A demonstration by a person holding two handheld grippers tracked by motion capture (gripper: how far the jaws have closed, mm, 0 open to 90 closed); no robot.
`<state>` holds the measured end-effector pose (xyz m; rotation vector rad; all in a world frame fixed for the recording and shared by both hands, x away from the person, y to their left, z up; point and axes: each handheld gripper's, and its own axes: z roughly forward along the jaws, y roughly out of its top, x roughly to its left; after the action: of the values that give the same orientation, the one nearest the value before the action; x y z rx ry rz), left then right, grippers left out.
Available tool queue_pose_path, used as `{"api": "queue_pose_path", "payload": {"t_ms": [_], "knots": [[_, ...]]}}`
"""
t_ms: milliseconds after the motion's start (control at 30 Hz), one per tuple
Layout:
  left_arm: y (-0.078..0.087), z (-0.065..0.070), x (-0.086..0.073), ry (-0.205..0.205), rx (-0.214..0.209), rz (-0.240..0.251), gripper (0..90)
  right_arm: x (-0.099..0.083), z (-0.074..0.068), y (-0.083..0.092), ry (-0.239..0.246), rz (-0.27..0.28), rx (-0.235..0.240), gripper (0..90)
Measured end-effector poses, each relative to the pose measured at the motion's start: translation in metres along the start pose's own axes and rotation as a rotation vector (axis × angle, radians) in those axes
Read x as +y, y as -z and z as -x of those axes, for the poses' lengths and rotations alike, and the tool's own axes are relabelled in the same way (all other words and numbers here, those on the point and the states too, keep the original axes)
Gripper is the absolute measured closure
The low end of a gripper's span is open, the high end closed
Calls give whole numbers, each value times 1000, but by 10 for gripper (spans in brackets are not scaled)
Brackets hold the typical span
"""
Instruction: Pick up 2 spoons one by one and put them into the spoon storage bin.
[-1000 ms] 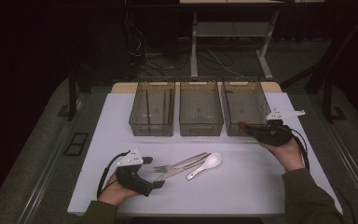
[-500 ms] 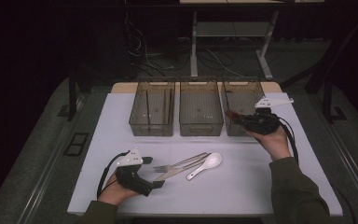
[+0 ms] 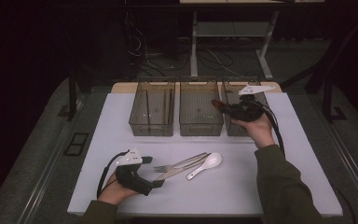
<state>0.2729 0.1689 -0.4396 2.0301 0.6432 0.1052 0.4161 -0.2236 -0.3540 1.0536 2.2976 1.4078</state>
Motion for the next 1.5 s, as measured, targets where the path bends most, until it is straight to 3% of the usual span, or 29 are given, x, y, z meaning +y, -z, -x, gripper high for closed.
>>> {"api": "queue_pose_path", "payload": {"t_ms": [233, 467, 867, 1167, 1367, 1500], "knots": [[0, 0, 0, -2, -3, 1, 5, 23, -7, -26, 29, -20, -1, 805], [-1, 1, 0, -2, -11, -2, 5, 39, -14, -50, 18, -47, -3, 805], [-1, 2, 1, -5, -17, 1, 5, 57, -15, -85, -24, -20, 3, 805], [0, 2, 1, -8, -21, 5, 5, 55, -7, -107, -55, 2, 6, 805], [0, 2, 1, -4, -22, 2, 5, 47, -5, -117, -63, -53, -14, 798], [0, 2, 1, -5, -21, 2, 5, 45, -5, -119, -61, -89, -20, 674]]}}
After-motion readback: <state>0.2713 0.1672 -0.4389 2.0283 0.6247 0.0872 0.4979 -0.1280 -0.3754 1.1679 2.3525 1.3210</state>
